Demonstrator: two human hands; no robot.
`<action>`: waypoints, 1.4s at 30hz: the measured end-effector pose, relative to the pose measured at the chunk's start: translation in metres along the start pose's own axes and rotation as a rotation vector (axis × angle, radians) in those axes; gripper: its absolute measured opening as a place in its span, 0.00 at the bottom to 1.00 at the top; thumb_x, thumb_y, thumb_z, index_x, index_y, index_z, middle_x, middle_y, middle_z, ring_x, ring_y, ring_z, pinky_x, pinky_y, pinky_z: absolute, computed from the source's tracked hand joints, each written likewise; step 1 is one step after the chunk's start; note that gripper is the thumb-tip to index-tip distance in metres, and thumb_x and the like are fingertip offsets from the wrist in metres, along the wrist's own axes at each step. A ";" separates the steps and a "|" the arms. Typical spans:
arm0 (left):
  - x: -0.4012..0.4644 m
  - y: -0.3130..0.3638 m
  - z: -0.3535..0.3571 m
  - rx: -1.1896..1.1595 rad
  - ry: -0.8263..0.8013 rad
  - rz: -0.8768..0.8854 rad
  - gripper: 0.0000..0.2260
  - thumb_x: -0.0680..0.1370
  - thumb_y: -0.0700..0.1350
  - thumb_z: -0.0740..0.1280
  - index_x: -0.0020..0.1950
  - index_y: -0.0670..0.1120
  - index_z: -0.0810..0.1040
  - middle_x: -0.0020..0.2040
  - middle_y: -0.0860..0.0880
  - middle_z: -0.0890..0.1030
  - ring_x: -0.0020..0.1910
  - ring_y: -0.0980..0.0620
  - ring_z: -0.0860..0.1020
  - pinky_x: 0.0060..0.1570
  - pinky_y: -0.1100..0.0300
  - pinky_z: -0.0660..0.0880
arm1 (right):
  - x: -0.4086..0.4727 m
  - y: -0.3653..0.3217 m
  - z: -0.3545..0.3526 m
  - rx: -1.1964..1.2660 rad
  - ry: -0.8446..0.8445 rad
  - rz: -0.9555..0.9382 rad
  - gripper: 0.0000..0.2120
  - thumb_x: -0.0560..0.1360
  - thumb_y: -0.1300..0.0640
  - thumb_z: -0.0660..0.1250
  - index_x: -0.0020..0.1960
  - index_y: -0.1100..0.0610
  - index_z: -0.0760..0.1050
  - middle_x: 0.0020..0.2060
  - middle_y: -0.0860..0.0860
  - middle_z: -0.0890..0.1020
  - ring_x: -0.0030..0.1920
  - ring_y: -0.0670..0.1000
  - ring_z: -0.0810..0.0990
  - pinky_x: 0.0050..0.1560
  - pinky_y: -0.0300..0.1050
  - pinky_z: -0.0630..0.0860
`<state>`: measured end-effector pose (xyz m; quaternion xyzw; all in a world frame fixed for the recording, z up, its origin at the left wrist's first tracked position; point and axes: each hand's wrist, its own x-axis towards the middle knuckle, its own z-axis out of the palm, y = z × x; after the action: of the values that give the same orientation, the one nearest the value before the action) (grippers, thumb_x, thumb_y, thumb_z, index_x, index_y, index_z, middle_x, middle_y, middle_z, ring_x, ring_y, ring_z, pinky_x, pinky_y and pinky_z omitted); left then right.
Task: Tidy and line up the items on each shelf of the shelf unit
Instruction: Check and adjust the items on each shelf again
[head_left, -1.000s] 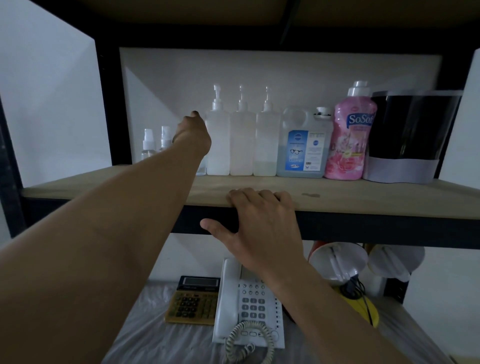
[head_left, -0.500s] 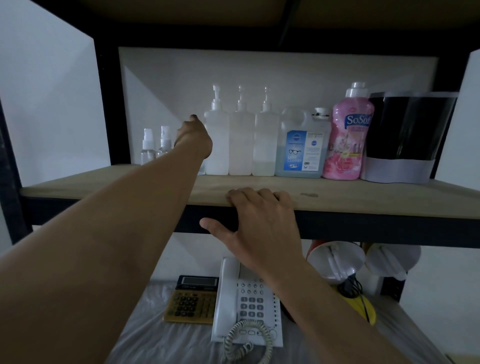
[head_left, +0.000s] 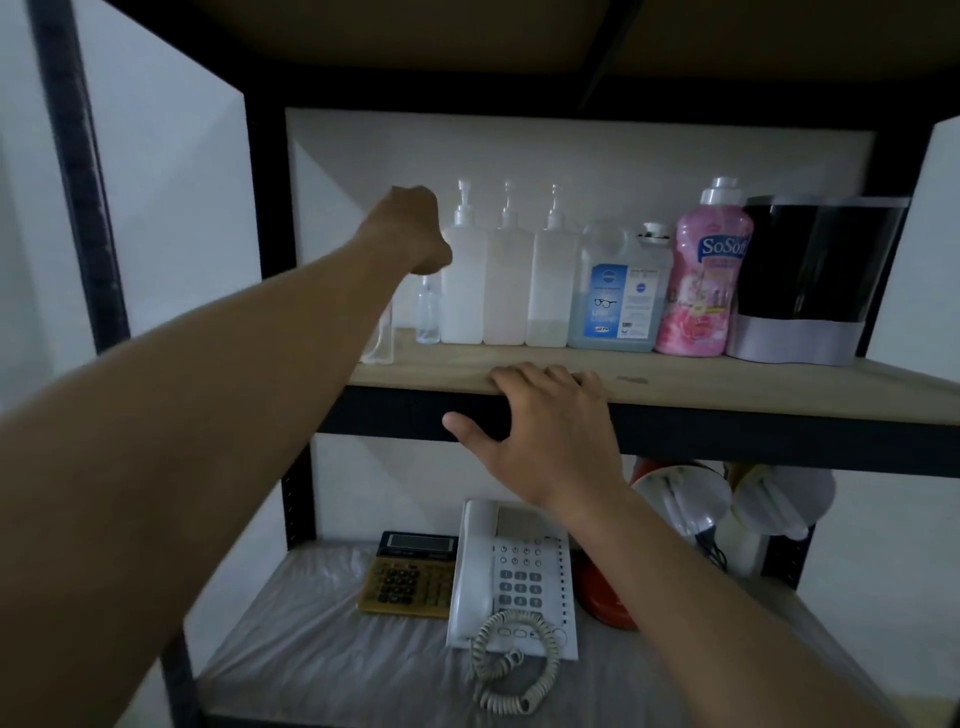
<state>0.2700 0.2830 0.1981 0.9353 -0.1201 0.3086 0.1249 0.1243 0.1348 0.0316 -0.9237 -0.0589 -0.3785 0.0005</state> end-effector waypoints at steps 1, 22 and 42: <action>-0.004 -0.009 -0.010 -0.022 0.000 0.038 0.22 0.74 0.47 0.71 0.67 0.45 0.77 0.64 0.47 0.78 0.64 0.45 0.76 0.61 0.54 0.75 | 0.000 -0.001 0.000 0.000 -0.005 0.000 0.35 0.76 0.24 0.48 0.62 0.48 0.77 0.57 0.45 0.81 0.57 0.51 0.77 0.61 0.53 0.66; -0.032 -0.053 -0.046 0.167 -0.381 0.172 0.57 0.60 0.64 0.81 0.81 0.58 0.53 0.75 0.51 0.71 0.74 0.44 0.68 0.73 0.46 0.60 | -0.002 -0.006 -0.009 -0.007 -0.073 0.045 0.37 0.75 0.23 0.49 0.71 0.47 0.72 0.66 0.44 0.78 0.65 0.49 0.75 0.68 0.53 0.64; -0.008 -0.040 -0.032 0.315 -0.469 0.154 0.57 0.63 0.53 0.84 0.82 0.52 0.52 0.79 0.48 0.63 0.75 0.43 0.65 0.72 0.49 0.66 | -0.002 -0.006 -0.012 -0.005 -0.084 0.042 0.37 0.76 0.23 0.49 0.70 0.46 0.72 0.66 0.43 0.77 0.66 0.49 0.74 0.68 0.51 0.61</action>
<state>0.2583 0.3321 0.2121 0.9771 -0.1668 0.1072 -0.0769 0.1137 0.1400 0.0384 -0.9398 -0.0385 -0.3395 0.0037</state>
